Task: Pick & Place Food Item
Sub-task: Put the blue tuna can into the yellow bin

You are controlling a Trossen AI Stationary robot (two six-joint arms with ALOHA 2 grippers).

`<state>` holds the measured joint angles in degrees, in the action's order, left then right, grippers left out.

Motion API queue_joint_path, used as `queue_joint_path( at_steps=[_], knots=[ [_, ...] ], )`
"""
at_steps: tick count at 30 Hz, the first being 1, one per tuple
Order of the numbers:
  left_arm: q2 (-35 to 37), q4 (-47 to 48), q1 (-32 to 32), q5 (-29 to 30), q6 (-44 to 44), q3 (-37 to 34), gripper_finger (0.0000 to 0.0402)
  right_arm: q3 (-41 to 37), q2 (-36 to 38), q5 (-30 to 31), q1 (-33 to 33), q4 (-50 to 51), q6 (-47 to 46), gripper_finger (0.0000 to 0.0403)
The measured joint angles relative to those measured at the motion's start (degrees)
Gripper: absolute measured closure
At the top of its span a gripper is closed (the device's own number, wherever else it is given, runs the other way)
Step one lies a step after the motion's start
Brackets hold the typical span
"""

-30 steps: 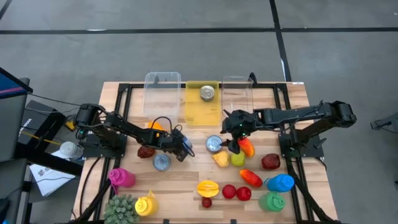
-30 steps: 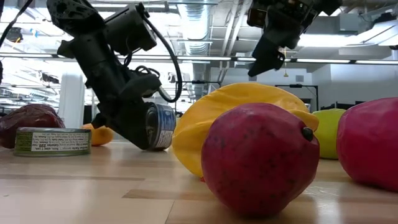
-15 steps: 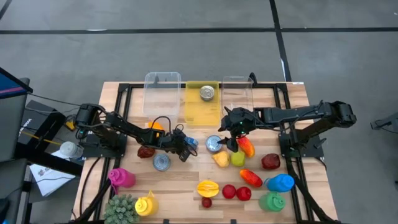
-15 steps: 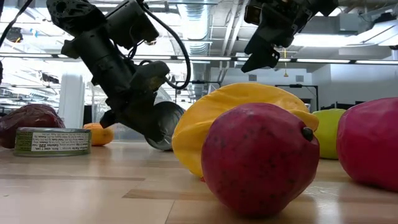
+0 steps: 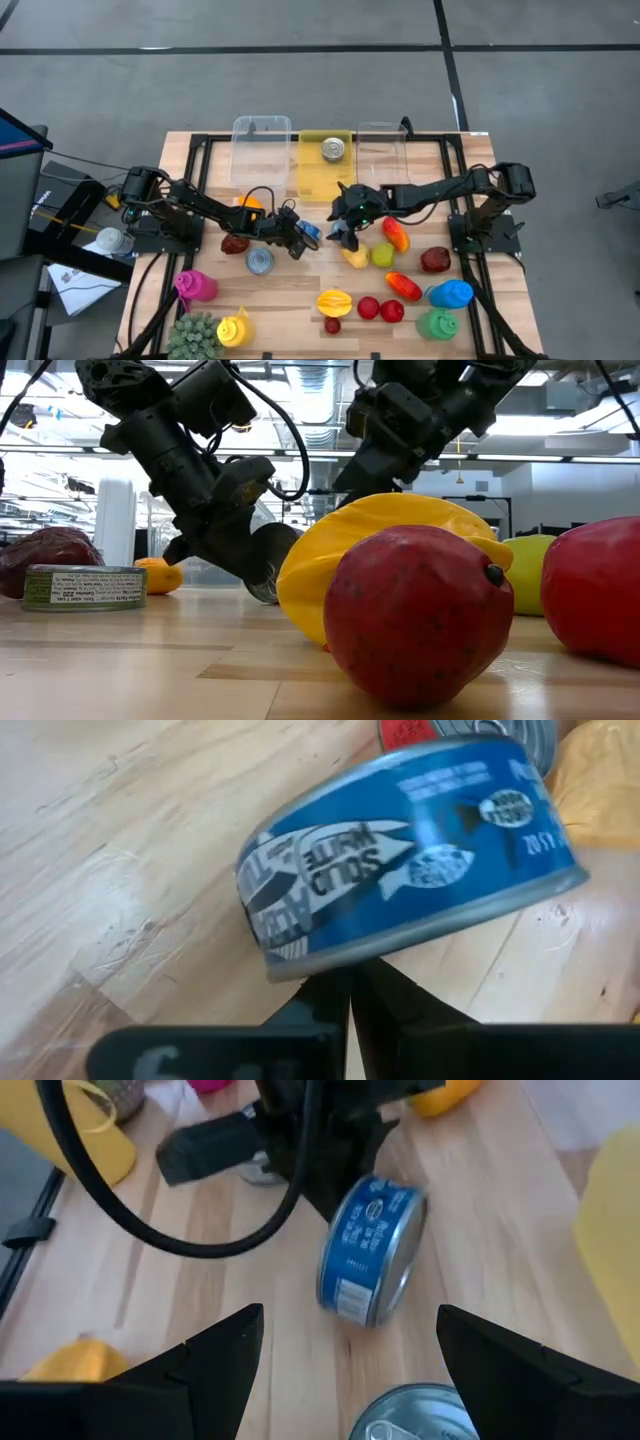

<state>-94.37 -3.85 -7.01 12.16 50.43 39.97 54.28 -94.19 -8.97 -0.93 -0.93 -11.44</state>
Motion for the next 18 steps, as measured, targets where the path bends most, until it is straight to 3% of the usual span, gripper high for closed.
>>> queue_joint_path(
  at_steps=[5, 9, 18],
  knots=[
    [0.0, -0.2, 0.0, 0.0, 0.0, 0.0, 0.0401, 0.0, 0.1, 0.5, 0.0, -2.8, 1.0, 0.0111],
    [0.0, -0.2, 0.0, 0.1, -0.1, 0.0, 0.0401, 0.1, -1.6, 5.9, 0.5, -3.4, 1.3, 0.0111],
    [0.0, -0.5, 0.0, 0.2, -0.2, 0.0, 0.0401, 1.2, -7.6, 4.2, 3.2, -2.7, -2.4, 0.0111]
  ],
)
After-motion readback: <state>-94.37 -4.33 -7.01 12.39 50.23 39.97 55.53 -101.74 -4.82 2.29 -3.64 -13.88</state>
